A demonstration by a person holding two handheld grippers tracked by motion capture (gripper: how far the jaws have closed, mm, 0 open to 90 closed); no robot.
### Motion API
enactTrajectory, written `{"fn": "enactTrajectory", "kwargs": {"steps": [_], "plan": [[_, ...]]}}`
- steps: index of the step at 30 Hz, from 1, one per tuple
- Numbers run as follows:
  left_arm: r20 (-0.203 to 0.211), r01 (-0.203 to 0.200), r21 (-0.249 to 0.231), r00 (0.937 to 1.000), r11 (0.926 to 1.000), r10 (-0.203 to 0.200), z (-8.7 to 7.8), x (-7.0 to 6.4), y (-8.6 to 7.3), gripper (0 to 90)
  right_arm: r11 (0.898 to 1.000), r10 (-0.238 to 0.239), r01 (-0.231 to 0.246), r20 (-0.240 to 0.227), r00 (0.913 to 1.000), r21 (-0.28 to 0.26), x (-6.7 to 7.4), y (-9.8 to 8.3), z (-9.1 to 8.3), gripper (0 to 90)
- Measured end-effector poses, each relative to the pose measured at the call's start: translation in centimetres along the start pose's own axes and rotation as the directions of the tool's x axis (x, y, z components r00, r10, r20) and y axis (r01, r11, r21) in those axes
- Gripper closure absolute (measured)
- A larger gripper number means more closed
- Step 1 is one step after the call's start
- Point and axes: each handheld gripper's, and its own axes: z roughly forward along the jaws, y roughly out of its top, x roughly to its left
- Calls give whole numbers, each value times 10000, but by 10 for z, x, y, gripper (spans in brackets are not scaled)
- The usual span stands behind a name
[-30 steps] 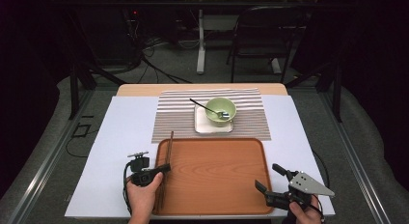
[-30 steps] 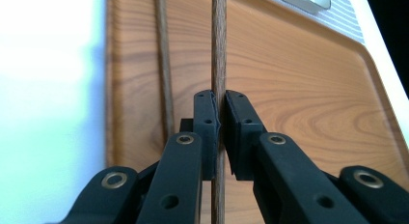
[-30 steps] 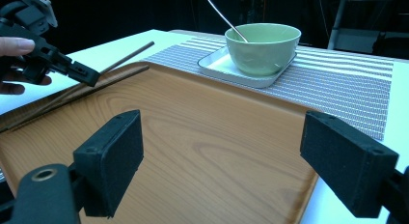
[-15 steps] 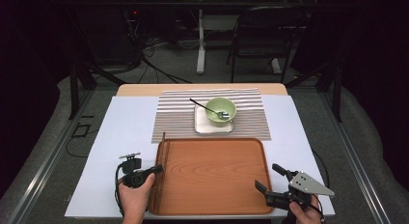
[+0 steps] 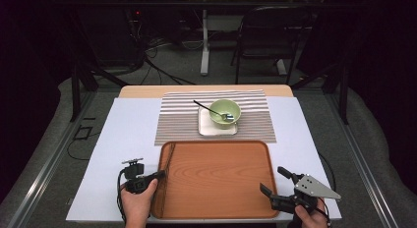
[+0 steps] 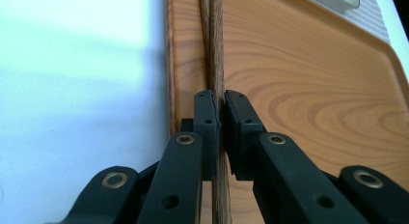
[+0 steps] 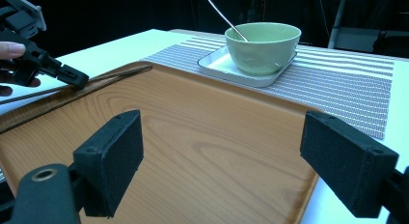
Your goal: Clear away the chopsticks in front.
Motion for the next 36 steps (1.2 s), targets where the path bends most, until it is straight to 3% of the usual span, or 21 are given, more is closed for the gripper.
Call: {"fn": "enactTrajectory", "kwargs": {"steps": [4, 13, 27, 36], "plan": [[-153, 125, -291, 9998, 9995, -129, -3, -1, -2, 843, 10000, 14, -14, 3, 10000, 5, 0, 0, 0, 146], [-296, 48, -460, 9995, 9989, -62, -9, 2, -6, 843, 10000, 17, -17, -4, 10000, 16, 0, 0, 0, 146], [-413, 154, -253, 9990, 9996, -165, 0, 0, -8, 842, 10000, 0, 0, -9, 10000, 12, 0, 0, 0, 146], [-613, -22, -234, 9981, 9997, 8, 5, -1, -8, 839, 10000, -16, 16, -11, 10000, 6, 0, 0, 0, 146]]}}
